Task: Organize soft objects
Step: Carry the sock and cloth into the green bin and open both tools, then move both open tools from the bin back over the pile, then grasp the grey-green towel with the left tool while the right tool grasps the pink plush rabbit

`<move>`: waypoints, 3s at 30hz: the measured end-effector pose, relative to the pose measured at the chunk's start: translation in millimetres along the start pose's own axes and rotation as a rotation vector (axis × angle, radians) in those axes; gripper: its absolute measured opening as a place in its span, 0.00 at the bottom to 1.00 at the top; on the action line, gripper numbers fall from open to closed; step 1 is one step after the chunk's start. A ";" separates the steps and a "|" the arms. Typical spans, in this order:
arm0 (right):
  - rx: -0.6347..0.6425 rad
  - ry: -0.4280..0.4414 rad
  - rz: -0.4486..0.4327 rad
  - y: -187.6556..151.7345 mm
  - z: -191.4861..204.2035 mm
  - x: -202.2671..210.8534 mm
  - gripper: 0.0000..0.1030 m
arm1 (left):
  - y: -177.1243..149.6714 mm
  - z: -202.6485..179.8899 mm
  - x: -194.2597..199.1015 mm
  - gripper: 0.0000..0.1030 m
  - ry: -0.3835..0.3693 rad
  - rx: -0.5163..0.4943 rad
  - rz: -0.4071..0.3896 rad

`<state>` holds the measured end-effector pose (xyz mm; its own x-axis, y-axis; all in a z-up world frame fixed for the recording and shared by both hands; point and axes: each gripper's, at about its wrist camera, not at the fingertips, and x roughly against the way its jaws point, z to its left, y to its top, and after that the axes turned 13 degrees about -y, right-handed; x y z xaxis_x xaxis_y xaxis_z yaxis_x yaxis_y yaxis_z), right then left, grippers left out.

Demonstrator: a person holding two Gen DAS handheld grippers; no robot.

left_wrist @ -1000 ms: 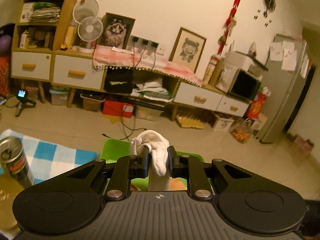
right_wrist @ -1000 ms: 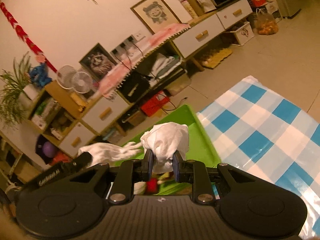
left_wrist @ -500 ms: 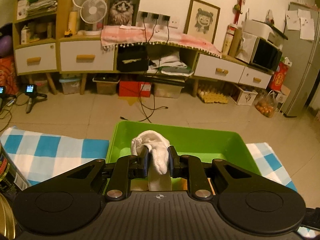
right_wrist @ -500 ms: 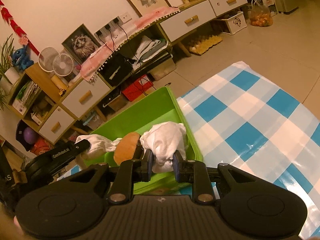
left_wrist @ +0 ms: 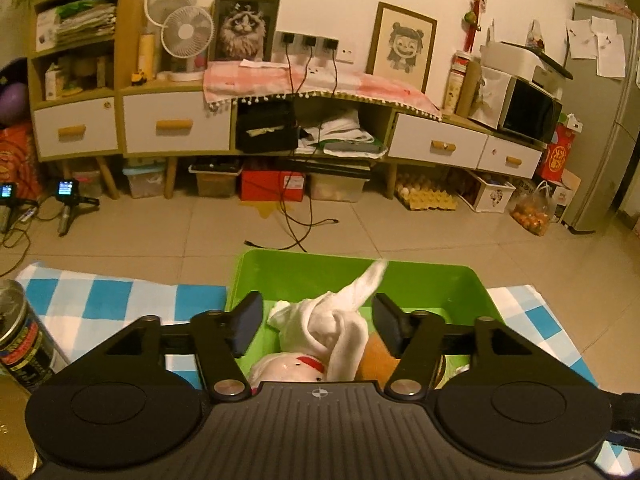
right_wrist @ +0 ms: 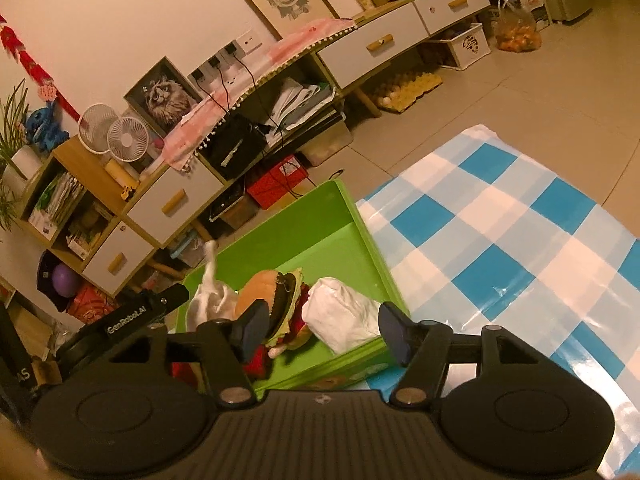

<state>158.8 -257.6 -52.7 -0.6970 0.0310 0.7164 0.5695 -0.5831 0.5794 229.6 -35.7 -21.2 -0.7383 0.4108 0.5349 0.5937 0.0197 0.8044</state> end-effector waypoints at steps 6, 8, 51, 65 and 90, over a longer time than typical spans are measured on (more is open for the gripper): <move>-0.016 -0.002 -0.001 1.6 -2.2 7.1 0.48 | -0.8 -7.0 12.7 0.77 0.006 -0.035 -0.009; -0.009 0.001 -0.002 1.8 -1.2 10.4 0.49 | -1.3 -8.8 17.5 0.78 0.009 -0.042 -0.010; 0.249 -0.014 -0.020 -49.8 -8.7 82.7 0.66 | -86.4 4.9 153.6 0.95 -0.078 -0.035 0.002; 0.390 -0.005 -0.006 -93.4 -11.5 92.6 0.67 | -124.4 27.1 183.5 0.95 -0.084 -0.106 0.016; 0.493 -0.132 -0.116 -153.9 -50.8 70.9 0.73 | -208.7 51.1 169.2 0.95 0.039 0.056 0.107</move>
<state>-0.4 -207.0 -110.9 -0.7252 0.1934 0.6608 0.6511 -0.1193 0.7495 -2.9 76.3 -111.7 -0.6814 0.3773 0.6271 0.6855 0.0287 0.7275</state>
